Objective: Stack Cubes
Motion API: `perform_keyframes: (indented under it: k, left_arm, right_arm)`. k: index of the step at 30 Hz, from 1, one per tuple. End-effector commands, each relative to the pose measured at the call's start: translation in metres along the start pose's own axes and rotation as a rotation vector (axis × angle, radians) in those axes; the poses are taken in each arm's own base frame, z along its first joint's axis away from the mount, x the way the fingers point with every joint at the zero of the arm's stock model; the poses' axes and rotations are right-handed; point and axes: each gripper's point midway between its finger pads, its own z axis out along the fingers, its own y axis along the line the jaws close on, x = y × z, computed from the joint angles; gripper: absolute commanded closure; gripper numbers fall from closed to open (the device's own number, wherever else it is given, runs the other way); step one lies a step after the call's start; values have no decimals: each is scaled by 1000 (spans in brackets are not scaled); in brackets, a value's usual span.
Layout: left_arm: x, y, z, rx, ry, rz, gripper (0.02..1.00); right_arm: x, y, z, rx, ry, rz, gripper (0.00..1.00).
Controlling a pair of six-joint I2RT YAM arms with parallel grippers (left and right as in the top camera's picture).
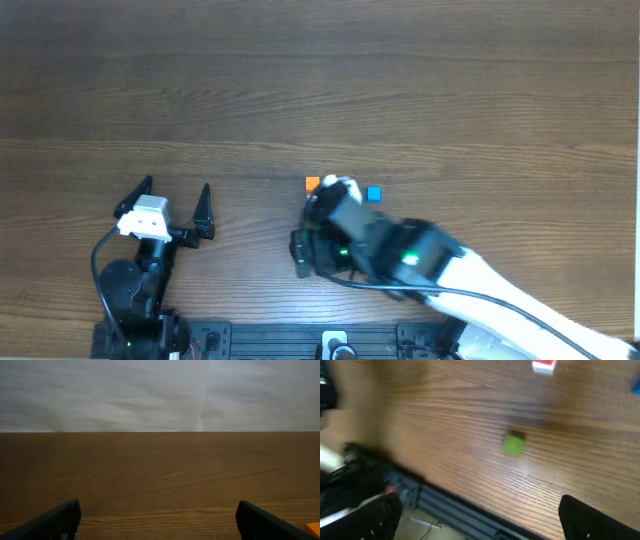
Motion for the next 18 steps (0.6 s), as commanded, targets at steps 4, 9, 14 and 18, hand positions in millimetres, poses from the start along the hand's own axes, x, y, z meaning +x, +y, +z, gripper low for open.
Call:
perform_keyframes:
  k: [4, 9, 14, 18]
  left_arm:
    - [1, -2, 0, 13, -1, 15, 18]
    - [1, -2, 0, 13, -1, 15, 20]
    - [1, -2, 0, 13, -1, 15, 18]
    - [1, -2, 0, 13, -1, 15, 18]
  right_arm:
    - [4, -7, 51, 185, 25, 103, 7]
    - [7, -23, 77, 295, 47, 147, 7]
    - [14, -27, 94, 336, 75, 163, 12]
    - [15, -22, 107, 333, 74, 145, 9]
